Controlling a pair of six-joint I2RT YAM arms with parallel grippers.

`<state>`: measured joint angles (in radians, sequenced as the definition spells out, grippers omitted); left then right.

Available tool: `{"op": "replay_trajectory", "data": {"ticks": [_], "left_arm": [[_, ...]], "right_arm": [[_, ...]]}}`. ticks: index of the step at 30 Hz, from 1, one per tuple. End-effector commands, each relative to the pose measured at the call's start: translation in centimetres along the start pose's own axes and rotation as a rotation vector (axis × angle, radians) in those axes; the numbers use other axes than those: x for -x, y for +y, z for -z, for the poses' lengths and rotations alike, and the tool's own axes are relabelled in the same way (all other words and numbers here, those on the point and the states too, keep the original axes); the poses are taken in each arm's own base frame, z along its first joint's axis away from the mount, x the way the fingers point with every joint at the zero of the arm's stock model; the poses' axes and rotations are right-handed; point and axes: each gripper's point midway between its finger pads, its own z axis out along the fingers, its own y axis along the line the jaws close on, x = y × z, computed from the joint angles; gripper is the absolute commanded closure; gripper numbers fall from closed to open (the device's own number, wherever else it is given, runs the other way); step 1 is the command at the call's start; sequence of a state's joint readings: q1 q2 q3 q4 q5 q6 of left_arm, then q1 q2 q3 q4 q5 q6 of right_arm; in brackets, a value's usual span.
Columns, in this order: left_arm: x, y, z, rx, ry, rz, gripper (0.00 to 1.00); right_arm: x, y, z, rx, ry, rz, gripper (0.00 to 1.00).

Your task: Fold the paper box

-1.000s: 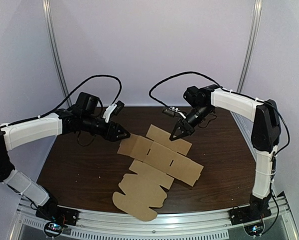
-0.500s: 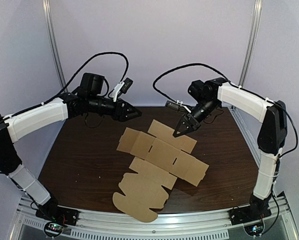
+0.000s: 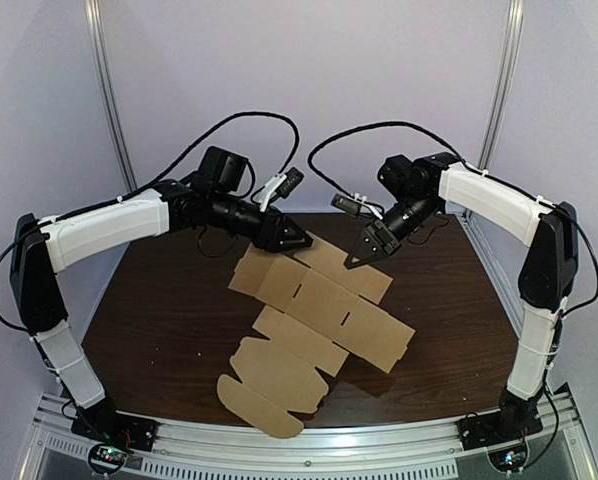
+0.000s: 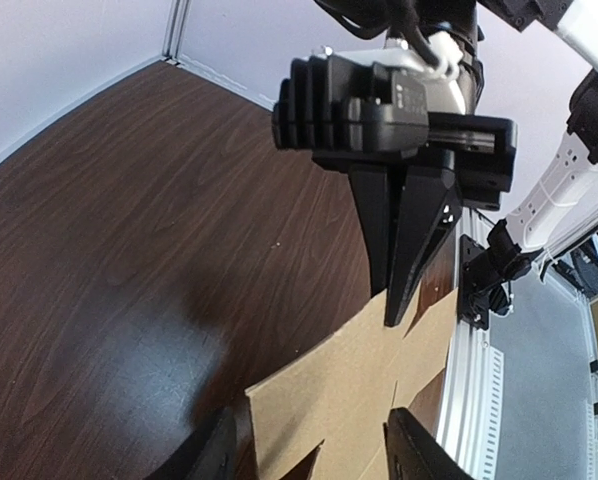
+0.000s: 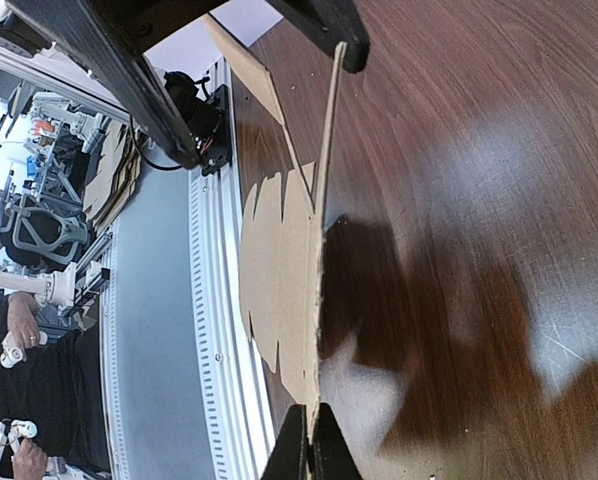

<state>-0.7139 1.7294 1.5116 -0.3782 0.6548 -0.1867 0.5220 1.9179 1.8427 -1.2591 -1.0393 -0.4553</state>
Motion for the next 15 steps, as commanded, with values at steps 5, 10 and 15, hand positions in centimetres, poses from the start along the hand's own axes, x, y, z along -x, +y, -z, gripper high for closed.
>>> {"op": "replay_trajectory", "data": {"ticks": [5,10,15], "left_arm": [[0.7,0.1,-0.5,0.021,0.002,-0.029,0.52],[0.8,-0.3,-1.0,0.011,0.005,-0.024,0.59],[0.7,-1.2,-1.4,-0.007,0.008,-0.020,0.67]], "right_arm": [[1.3,0.4,0.5,-0.002,-0.042,0.018,1.00],[1.9,0.0,0.9,-0.008,-0.066,-0.003,1.00],[2.2,-1.6,1.4,-0.045,-0.086,-0.056,1.00]]}}
